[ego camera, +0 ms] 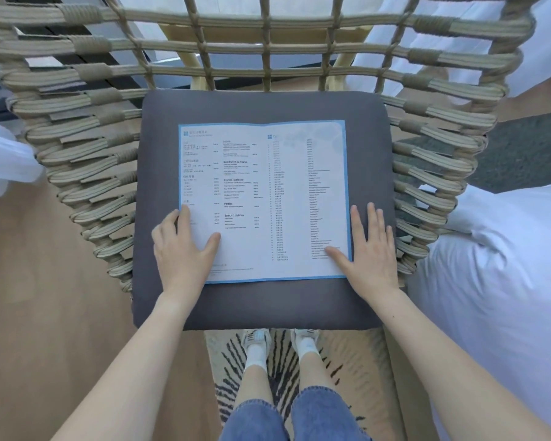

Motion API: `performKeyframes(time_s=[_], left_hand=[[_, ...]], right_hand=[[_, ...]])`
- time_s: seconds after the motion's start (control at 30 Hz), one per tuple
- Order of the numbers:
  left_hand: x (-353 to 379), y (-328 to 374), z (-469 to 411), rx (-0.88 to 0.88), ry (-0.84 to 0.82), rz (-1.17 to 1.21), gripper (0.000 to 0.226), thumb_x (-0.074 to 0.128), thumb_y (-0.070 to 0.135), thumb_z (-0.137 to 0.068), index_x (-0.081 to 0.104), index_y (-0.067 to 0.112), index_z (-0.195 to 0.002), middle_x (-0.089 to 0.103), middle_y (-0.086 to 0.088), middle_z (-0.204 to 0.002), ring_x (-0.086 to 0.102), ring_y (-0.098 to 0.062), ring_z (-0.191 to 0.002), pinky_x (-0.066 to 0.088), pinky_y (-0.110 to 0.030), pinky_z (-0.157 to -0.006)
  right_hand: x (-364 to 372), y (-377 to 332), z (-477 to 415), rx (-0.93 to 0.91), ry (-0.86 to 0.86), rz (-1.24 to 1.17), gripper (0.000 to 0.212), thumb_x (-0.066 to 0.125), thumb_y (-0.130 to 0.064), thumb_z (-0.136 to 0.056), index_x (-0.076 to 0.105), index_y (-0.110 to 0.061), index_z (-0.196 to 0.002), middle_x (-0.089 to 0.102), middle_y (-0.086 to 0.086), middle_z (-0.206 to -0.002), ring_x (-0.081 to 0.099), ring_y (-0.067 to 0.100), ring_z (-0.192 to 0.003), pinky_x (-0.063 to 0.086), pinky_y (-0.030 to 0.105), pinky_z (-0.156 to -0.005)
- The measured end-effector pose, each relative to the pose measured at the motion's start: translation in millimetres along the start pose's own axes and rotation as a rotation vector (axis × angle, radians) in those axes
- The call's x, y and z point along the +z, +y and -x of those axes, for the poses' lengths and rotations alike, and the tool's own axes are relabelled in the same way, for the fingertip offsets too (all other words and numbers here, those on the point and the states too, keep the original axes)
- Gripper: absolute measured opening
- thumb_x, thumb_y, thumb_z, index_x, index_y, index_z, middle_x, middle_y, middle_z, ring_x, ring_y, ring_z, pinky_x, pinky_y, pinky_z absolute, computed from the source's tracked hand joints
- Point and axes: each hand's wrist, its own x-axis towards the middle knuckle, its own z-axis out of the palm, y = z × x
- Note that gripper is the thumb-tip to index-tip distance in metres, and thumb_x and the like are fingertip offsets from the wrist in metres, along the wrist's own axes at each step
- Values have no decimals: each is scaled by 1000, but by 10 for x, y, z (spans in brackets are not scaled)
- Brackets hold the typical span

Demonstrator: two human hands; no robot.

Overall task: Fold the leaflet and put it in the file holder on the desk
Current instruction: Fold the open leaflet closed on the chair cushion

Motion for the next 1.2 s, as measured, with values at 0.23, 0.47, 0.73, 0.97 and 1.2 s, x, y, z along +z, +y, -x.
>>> performKeyframes(time_s=[0.23, 0.47, 0.73, 0.97, 1.2], left_hand=[[-61, 22, -39, -88, 28, 334, 68, 78, 21, -74, 51, 22, -136, 43, 5, -126, 43, -22, -120, 34, -27, -101], [-380, 83, -40, -161, 16, 547, 62, 77, 13, -70, 55, 38, -122, 60, 22, -106, 59, 1, -92, 50, -31, -93], [-595, 613, 225, -17, -14, 662, 66, 73, 6, -72, 53, 47, -120, 66, 23, -97, 64, 5, -88, 47, -6, -77], [-394, 1162, 420, 163, -113, 661, 68, 67, 0, -74, 50, 40, -127, 66, 18, -100, 64, -3, -89, 46, -7, -78], [-108, 1594, 511, 265, -177, 543, 78, 56, 4, -83, 30, 46, -143, 50, 13, -100, 51, -4, -81, 43, -8, -70]], right_hand=[[30, 9, -23, 21, -4, -50, 93, 39, -74, -88, 5, -24, -159, 0, 10, -168, -5, 25, -154, 2, 44, -122], [-32, -5, -22, 31, -24, -108, 91, 48, -67, -90, 8, -25, -159, 0, 9, -168, -6, 24, -154, 1, 44, -123], [-75, -28, -15, 33, -35, -117, 91, 49, -66, -90, 9, -23, -160, 1, 9, -168, -5, 25, -154, 0, 43, -123], [-86, -24, -9, 13, -22, -134, 88, 50, -63, -91, 11, -22, -159, 1, 10, -168, -4, 27, -154, 1, 45, -123], [-198, 2, -56, 99, 10, -542, 61, 34, -46, -101, 22, -25, -157, 17, 2, -166, 7, 17, -153, 5, 43, -124]])
